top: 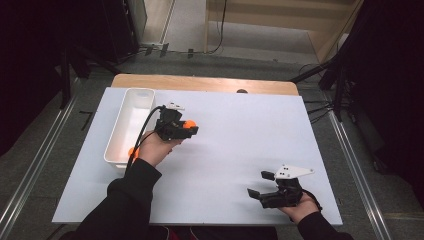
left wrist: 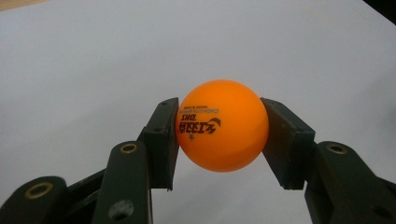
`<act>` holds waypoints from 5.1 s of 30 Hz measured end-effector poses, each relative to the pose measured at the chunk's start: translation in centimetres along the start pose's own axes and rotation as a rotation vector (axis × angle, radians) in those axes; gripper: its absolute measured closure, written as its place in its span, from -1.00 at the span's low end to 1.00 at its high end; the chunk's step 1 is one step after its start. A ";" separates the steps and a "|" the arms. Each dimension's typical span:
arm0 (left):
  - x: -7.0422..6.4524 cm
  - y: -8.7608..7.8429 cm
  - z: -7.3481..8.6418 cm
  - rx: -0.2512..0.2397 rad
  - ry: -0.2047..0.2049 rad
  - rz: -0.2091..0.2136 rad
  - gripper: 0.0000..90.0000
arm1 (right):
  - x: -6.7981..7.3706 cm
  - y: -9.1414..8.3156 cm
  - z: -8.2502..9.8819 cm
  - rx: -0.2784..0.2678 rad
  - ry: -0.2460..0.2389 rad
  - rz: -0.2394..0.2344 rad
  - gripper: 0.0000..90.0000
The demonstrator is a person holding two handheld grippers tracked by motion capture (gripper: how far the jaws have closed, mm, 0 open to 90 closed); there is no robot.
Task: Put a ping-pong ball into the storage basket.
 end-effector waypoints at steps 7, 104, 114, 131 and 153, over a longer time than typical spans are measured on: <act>0.0 -0.6 -0.2 0.002 0.008 0.009 0.13 | 0.0 0.0 0.0 0.003 0.002 -0.002 -0.69; 6.7 -10.2 0.0 -0.035 -0.038 -0.080 0.13 | 0.0 0.5 -0.6 0.010 -0.014 -0.004 -0.69; 7.9 -10.6 0.2 -0.073 -0.088 -0.158 0.13 | 0.0 0.5 -0.6 0.011 -0.014 -0.004 -0.69; 9.6 -10.3 0.7 -0.116 -0.161 -0.264 0.13 | 0.0 0.5 -0.6 0.012 -0.012 -0.005 -0.69; 10.6 -9.0 1.3 -0.159 -0.204 -0.342 0.13 | 0.0 0.5 -0.6 0.012 -0.012 -0.005 -0.69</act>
Point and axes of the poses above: each handheld gripper's, and its own axes: y roughly forward along the jaws, z roughly out of its underside, x roughly to its left, the point moved 3 cm from there along y, roughly forward along the jaws, and after that the axes turned 6 degrees about x, right-handed, at the moved point
